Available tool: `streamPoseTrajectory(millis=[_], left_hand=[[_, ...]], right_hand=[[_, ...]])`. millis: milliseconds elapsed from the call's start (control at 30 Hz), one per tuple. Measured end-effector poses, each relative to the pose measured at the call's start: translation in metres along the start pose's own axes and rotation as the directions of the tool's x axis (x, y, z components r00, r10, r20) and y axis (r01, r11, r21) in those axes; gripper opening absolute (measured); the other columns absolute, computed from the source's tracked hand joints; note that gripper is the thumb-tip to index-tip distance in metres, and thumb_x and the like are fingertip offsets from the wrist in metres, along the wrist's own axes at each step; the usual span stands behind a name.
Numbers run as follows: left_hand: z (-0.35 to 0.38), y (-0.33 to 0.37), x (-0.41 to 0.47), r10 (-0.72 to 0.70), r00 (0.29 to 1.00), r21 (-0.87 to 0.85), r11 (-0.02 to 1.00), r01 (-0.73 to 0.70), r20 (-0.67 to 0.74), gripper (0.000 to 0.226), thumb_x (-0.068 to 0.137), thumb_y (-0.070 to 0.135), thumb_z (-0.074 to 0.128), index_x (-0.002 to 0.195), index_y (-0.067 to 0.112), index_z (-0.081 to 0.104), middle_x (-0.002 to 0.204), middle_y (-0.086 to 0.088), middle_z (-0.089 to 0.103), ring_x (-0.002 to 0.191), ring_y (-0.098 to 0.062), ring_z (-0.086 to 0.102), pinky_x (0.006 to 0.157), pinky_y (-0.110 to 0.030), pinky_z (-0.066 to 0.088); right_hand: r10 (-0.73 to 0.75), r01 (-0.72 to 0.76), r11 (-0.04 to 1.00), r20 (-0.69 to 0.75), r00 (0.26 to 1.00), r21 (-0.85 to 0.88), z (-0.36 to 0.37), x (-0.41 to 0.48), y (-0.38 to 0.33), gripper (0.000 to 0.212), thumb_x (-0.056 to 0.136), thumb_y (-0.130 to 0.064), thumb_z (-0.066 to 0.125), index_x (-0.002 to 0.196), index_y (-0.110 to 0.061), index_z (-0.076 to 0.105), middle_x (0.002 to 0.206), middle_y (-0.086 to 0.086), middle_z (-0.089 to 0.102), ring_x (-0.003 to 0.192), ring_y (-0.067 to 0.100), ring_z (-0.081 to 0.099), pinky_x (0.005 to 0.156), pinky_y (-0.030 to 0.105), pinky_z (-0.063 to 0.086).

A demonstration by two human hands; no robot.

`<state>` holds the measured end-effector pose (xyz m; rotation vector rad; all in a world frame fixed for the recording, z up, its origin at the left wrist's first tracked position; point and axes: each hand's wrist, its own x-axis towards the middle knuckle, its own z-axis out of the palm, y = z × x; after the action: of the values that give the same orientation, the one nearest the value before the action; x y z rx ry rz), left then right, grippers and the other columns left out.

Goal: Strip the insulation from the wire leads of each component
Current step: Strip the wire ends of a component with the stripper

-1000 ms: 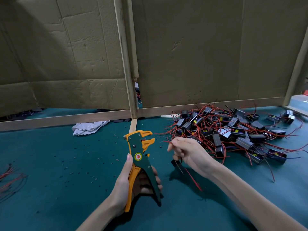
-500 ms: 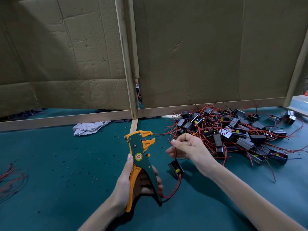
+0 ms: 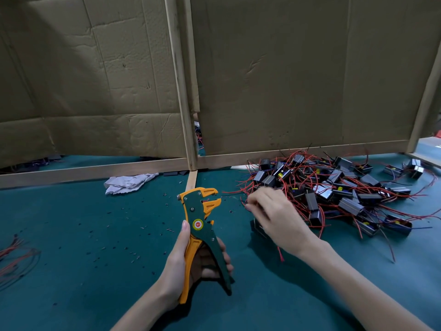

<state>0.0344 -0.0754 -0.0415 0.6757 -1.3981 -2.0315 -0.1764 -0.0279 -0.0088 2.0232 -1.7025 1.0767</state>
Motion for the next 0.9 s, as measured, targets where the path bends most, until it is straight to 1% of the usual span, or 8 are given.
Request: streamPoseTrajectory(millis=[67,133,333,467,567,667,767,900], left_hand=[[0.000,0.000,0.000,-0.002,1.000,-0.002,1.000,0.002,-0.007,0.085,0.082,0.068,0.025,0.087,-0.006,0.067,0.083,-0.031,0.062,0.077,-0.043,0.065,0.070,-0.046,0.056],[0.001,0.000,0.000,-0.007,1.000,-0.006,1.000,0.007,-0.011,0.086,0.082,0.068,0.025,0.090,-0.008,0.065,0.084,-0.031,0.062,0.077,-0.042,0.065,0.069,-0.045,0.056],[-0.001,-0.001,0.001,-0.010,1.000,-0.007,1.000,0.010,-0.017,0.088,0.082,0.069,0.023,0.091,-0.007,0.065,0.085,-0.031,0.062,0.079,-0.043,0.064,0.072,-0.046,0.055],[-0.004,-0.002,0.002,-0.006,1.000,-0.014,1.000,0.005,-0.014,0.088,0.083,0.070,0.023,0.089,-0.005,0.068,0.086,-0.031,0.062,0.080,-0.043,0.065,0.072,-0.046,0.055],[-0.004,-0.002,0.003,-0.002,1.000,-0.025,1.000,0.002,-0.013,0.088,0.082,0.069,0.024,0.090,-0.006,0.068,0.086,-0.031,0.063,0.080,-0.043,0.065,0.071,-0.045,0.055],[-0.004,-0.002,0.003,-0.003,1.000,-0.027,1.000,0.003,-0.017,0.087,0.081,0.069,0.024,0.089,-0.006,0.068,0.085,-0.031,0.063,0.079,-0.042,0.065,0.070,-0.044,0.056],[-0.006,-0.002,0.003,-0.013,1.000,-0.025,1.000,0.012,-0.020,0.087,0.081,0.070,0.025,0.089,-0.005,0.068,0.085,-0.031,0.063,0.080,-0.043,0.065,0.071,-0.045,0.055],[-0.004,0.002,0.001,-0.053,0.999,-0.027,0.998,0.053,-0.003,0.089,0.081,0.072,0.024,0.089,-0.004,0.068,0.087,-0.032,0.063,0.082,-0.046,0.065,0.070,-0.043,0.054]], right_hand=[[0.001,-0.007,0.999,0.150,0.989,0.035,0.005,-0.002,-0.005,0.009,0.097,-0.011,0.053,0.091,-0.006,0.056,0.079,0.001,0.057,0.073,0.012,0.039,0.074,0.029,0.029],[0.022,-0.045,0.995,0.237,0.971,0.093,0.012,-0.005,-0.006,0.012,0.101,-0.018,0.047,0.095,-0.010,0.054,0.080,-0.005,0.052,0.077,0.010,0.036,0.076,0.025,0.025],[0.137,-0.251,0.911,0.334,0.933,0.328,0.018,-0.007,-0.013,0.017,0.096,-0.017,0.057,0.085,-0.010,0.066,0.076,-0.009,0.059,0.080,0.010,0.047,0.074,0.015,0.034],[0.200,-0.367,0.802,0.368,0.908,0.471,0.020,-0.007,-0.013,0.021,0.092,-0.008,0.059,0.072,-0.015,0.062,0.081,-0.001,0.058,0.076,0.012,0.050,0.073,0.023,0.038],[0.256,-0.507,0.636,0.461,0.849,0.581,0.022,-0.008,-0.013,0.026,0.096,-0.007,0.054,0.072,-0.018,0.057,0.068,-0.008,0.058,0.063,0.007,0.049,0.064,0.021,0.038],[0.307,-0.605,0.468,0.524,0.795,0.644,0.022,-0.007,-0.012,0.027,0.097,-0.007,0.049,0.072,-0.015,0.053,0.060,-0.005,0.051,0.054,0.007,0.041,0.054,0.018,0.032],[0.320,-0.653,0.344,0.570,0.757,0.675,0.018,-0.004,-0.010,0.027,0.093,-0.008,0.049,0.068,-0.014,0.047,0.058,-0.004,0.048,0.054,0.009,0.038,0.054,0.022,0.027],[0.249,-0.700,0.167,0.658,0.711,0.694,0.007,-0.002,-0.004,0.016,0.077,-0.022,0.045,0.065,-0.016,0.036,0.061,0.001,0.052,0.058,0.013,0.038,0.058,0.028,0.027]])
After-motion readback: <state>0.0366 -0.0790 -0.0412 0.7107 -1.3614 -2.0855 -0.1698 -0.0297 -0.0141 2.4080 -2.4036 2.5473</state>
